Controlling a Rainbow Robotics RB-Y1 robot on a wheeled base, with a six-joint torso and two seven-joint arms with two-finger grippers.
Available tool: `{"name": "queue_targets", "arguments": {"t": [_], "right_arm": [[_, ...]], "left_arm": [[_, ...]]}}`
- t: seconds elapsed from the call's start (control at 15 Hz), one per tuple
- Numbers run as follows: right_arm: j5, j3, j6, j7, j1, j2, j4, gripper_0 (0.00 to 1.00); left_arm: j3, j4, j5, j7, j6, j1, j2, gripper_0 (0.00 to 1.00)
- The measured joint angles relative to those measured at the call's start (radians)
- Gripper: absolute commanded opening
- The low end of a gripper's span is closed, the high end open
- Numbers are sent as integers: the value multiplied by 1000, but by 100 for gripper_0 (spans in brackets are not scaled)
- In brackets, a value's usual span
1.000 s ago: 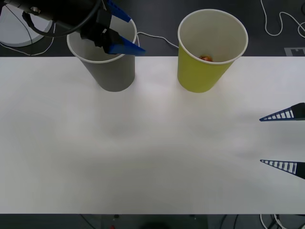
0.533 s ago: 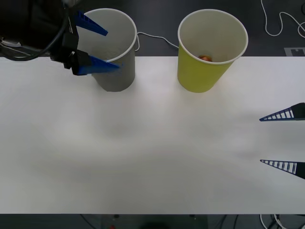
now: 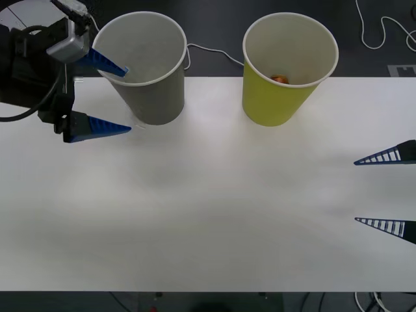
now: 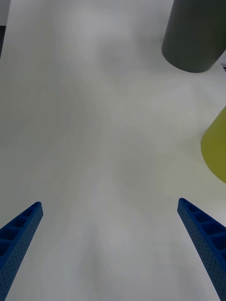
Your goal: Put the can into the green bin and the plastic bottle into the gray bin
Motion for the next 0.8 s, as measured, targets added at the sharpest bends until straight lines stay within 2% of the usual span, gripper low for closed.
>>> {"name": "queue_targets", "arguments": {"t": [0.8], "right_arm": [[0, 0, 0, 0, 0, 0, 0, 100]], "left_arm": [[126, -2, 10, -406, -24, 287, -1, 100]]}}
